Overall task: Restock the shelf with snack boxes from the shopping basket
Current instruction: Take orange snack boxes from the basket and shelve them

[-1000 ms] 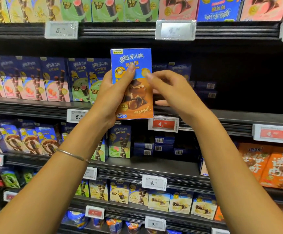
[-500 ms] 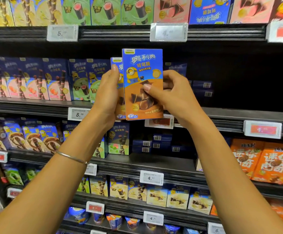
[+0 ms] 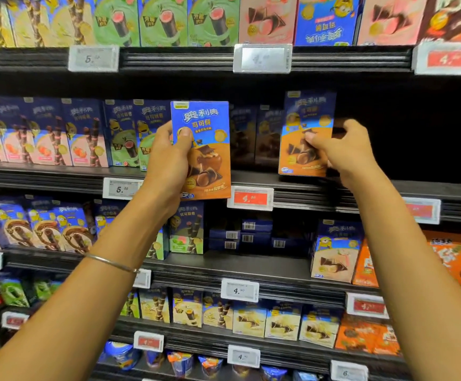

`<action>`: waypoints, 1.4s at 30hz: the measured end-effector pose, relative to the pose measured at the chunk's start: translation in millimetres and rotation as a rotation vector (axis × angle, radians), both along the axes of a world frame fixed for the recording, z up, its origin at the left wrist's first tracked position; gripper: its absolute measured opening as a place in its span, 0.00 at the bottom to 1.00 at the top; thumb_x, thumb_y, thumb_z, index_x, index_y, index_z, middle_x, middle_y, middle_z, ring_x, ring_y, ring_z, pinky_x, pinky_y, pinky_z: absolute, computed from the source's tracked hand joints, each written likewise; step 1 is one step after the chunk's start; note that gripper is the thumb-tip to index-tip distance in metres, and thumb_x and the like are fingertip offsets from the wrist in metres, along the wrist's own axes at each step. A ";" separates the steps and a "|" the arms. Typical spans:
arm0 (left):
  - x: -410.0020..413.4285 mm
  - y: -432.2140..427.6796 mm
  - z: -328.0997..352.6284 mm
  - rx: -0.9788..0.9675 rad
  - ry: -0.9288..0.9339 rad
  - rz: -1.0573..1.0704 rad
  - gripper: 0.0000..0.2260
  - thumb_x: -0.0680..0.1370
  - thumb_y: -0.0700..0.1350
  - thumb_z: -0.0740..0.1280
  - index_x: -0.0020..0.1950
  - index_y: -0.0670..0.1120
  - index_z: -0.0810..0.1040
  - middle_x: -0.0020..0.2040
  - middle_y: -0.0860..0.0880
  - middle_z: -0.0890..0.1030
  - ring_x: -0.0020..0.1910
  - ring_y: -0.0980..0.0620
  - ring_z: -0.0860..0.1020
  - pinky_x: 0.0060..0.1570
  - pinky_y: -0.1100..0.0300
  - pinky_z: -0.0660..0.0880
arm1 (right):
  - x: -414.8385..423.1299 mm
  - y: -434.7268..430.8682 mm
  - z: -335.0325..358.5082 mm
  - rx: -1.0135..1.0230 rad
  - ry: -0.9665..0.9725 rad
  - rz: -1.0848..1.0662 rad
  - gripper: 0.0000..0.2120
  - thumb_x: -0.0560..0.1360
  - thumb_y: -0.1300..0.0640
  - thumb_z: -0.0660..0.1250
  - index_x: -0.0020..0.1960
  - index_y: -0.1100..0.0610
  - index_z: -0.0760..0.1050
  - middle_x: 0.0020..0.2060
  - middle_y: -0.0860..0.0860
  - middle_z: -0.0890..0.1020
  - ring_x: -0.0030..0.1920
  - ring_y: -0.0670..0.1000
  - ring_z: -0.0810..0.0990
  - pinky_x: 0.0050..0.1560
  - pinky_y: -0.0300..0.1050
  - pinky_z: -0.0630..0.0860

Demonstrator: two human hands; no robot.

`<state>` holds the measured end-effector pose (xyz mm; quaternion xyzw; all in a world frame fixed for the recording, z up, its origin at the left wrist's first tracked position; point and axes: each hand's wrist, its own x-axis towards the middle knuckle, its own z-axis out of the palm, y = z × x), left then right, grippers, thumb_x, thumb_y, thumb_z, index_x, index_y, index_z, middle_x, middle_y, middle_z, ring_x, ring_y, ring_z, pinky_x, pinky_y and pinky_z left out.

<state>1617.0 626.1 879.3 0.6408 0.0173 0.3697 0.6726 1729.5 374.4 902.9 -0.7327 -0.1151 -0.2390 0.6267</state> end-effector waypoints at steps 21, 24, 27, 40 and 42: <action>11.5 -7.0 2.0 -0.048 -0.007 -0.069 0.13 0.88 0.48 0.60 0.71 0.45 0.73 0.48 0.54 0.87 0.39 0.56 0.87 0.30 0.64 0.79 | 102.9 -12.4 1.5 -0.378 0.233 -0.276 0.26 0.80 0.57 0.66 0.76 0.60 0.65 0.74 0.59 0.70 0.72 0.60 0.71 0.65 0.47 0.70; 12.4 -8.6 3.3 -0.050 -0.010 -0.079 0.14 0.88 0.48 0.60 0.72 0.46 0.72 0.53 0.52 0.87 0.42 0.55 0.88 0.33 0.62 0.80 | 111.7 -5.2 3.3 -0.506 0.268 -0.322 0.29 0.83 0.52 0.64 0.80 0.59 0.60 0.77 0.59 0.65 0.75 0.60 0.67 0.73 0.49 0.65; 13.7 -9.8 3.7 -0.051 -0.009 -0.087 0.14 0.88 0.49 0.60 0.72 0.46 0.72 0.55 0.51 0.86 0.44 0.54 0.88 0.35 0.61 0.81 | 116.6 1.5 5.5 -0.536 0.234 -0.360 0.30 0.82 0.48 0.66 0.79 0.58 0.62 0.76 0.59 0.67 0.75 0.61 0.67 0.72 0.50 0.67; 16.4 -11.2 2.1 -0.106 0.020 -0.103 0.13 0.88 0.48 0.60 0.72 0.47 0.72 0.52 0.52 0.87 0.41 0.55 0.88 0.32 0.62 0.81 | 79.7 -1.8 -0.5 -0.326 0.168 -0.374 0.17 0.80 0.57 0.65 0.66 0.65 0.75 0.64 0.63 0.78 0.63 0.61 0.78 0.58 0.48 0.74; 18.3 -14.2 4.1 -0.124 0.033 -0.116 0.13 0.88 0.48 0.61 0.71 0.47 0.73 0.51 0.52 0.88 0.42 0.54 0.88 0.33 0.61 0.82 | 50.6 6.0 1.4 -0.160 0.023 -0.353 0.15 0.78 0.56 0.68 0.61 0.63 0.77 0.57 0.60 0.81 0.55 0.58 0.80 0.48 0.44 0.75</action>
